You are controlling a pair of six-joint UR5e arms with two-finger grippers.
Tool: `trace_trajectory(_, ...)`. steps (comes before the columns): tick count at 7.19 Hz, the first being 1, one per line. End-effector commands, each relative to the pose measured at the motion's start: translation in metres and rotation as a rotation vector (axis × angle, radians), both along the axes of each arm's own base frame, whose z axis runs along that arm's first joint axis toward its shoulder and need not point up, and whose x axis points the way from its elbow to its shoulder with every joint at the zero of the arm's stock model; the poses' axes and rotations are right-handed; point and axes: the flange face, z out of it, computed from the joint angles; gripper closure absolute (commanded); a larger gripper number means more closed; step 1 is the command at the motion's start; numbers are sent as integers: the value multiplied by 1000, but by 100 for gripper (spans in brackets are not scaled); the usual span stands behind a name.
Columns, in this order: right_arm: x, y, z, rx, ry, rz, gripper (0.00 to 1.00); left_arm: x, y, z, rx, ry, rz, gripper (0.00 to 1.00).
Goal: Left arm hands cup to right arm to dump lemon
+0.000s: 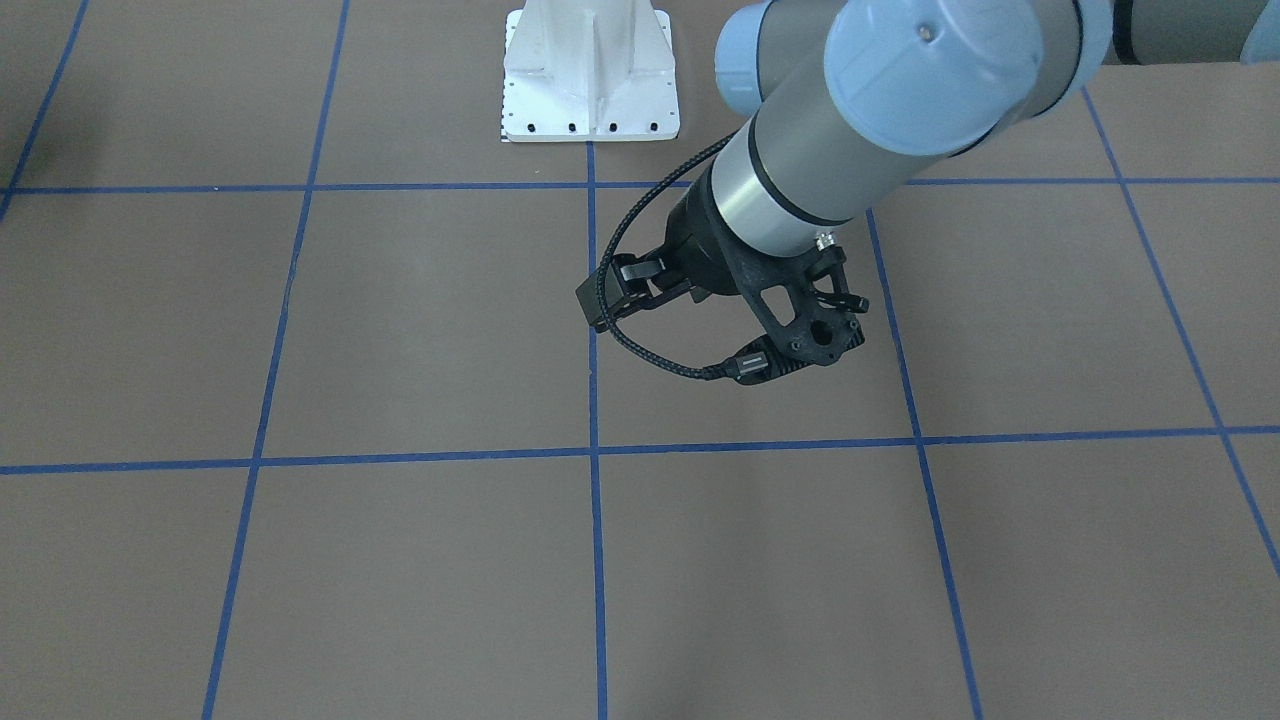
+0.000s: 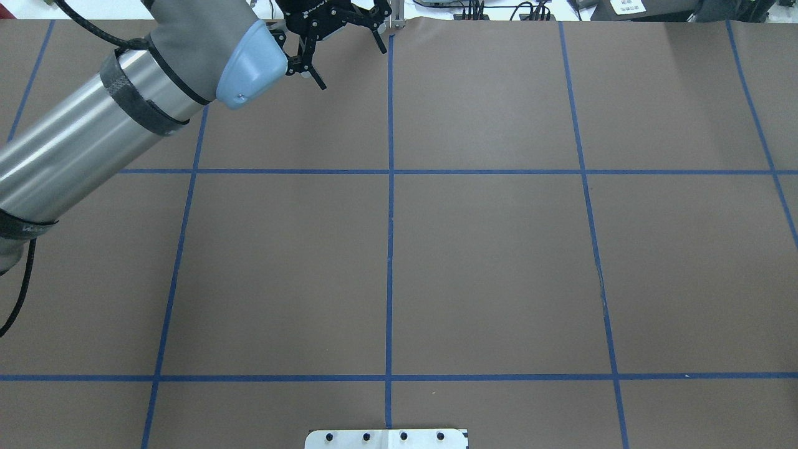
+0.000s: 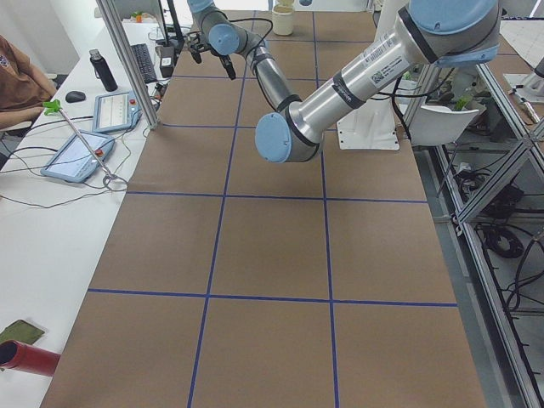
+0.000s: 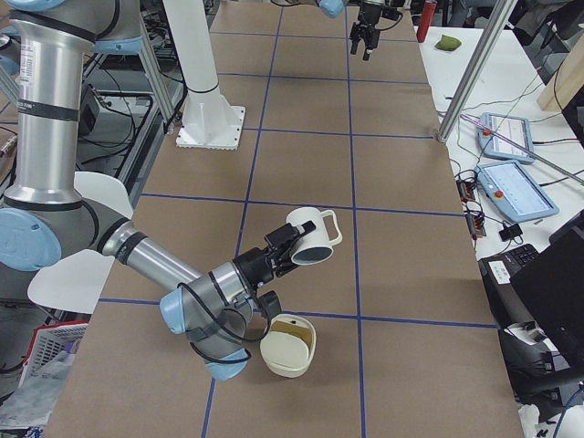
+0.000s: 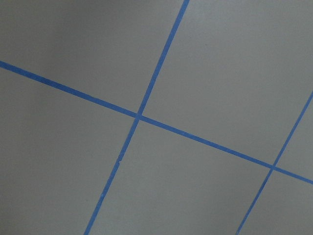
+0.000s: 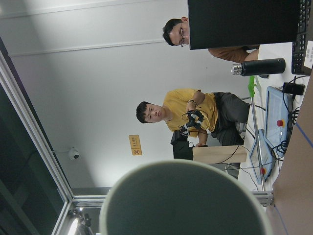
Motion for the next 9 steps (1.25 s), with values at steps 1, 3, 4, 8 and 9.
trace_trajectory(1, -3, -1, 4, 28, 177, 49, 100, 1, 0, 3, -2, -1, 1, 0)
trace_trajectory(3, -6, -5, 4, 50, 338, 79, 100, 1, 0, 4, -1, -1, 1, 0)
trace_trajectory(4, -7, -11, -2, 56, 392, 76, 100, 1, 0, 5, -1, -1, 1, 0)
trace_trajectory(8, -10, -30, -73, 61, 649, 74, 100, 1, 0, 31, -22, -15, 3, 0)
trace_trajectory(9, -10, -39, -95, 52, 701, 71, 100, 1, 1, 36, -11, -6, 2, 0)
